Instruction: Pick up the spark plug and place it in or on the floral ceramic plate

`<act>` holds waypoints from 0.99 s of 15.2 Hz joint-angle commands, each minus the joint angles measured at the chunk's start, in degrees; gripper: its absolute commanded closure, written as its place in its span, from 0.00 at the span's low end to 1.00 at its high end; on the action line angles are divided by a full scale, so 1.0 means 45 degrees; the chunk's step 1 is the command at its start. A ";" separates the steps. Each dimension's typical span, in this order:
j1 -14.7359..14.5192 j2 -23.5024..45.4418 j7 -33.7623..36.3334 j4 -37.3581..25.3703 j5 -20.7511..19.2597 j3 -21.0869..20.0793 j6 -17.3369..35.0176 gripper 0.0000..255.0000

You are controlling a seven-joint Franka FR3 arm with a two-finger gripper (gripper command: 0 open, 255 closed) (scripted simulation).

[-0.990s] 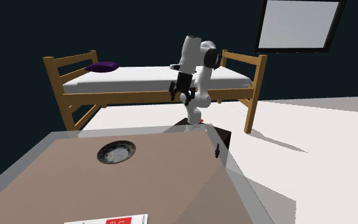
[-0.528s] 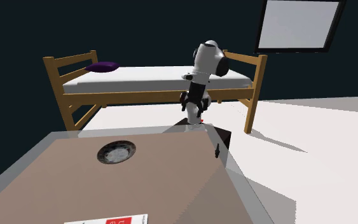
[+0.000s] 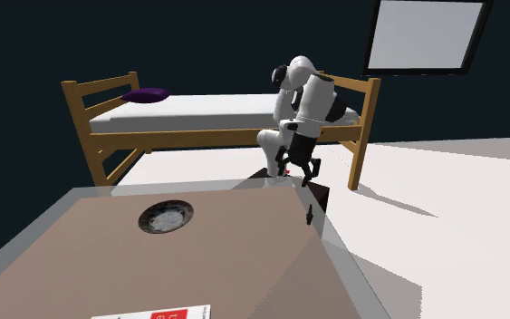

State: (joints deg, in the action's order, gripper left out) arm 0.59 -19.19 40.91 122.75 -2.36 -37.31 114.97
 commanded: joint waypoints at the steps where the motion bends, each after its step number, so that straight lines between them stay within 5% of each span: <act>1: 0.0204 0.0962 0.1020 -0.0613 -0.0583 -0.0742 0.0128 0.00; 7: 0.0188 0.4779 0.4554 -0.3057 -0.3671 -0.2614 -0.0250 0.00; 15: 0.0111 0.5498 0.5082 -0.2422 -0.4445 -0.2421 0.0764 0.00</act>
State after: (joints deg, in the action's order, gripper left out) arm 1.13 5.05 63.35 111.37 -21.78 -48.29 117.66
